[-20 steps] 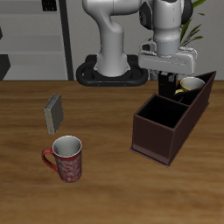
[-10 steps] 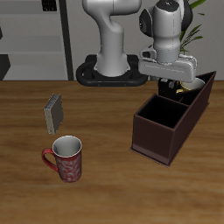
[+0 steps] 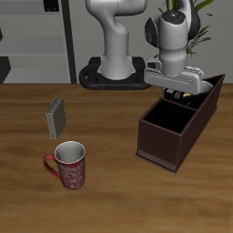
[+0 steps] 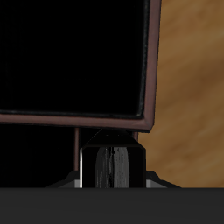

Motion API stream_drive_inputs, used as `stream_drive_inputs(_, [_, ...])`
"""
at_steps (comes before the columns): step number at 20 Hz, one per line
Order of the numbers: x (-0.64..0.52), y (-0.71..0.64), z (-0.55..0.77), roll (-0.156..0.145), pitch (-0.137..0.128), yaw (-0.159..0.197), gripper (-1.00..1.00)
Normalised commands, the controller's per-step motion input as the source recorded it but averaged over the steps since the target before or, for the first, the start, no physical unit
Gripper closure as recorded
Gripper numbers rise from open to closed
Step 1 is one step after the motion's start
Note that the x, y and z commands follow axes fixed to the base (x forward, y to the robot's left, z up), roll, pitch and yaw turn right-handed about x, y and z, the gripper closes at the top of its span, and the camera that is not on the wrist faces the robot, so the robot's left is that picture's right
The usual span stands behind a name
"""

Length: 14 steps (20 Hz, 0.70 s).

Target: Place the white-yellow mug into the left desk caddy's left compartment and place the black book into the left desk caddy's front compartment

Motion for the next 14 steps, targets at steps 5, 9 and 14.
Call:
stream_drive_inputs(5, [-0.02,0.00,0.04,0.021,0.003,0.005,-1.00])
stream_drive_inputs(9, [-0.03,0.00,0.05,0.007,-0.011,0.027,-1.00])
stream_drive_inputs(14, [-0.08,0.02,0.06,0.012,-0.016,0.022,-1.00])
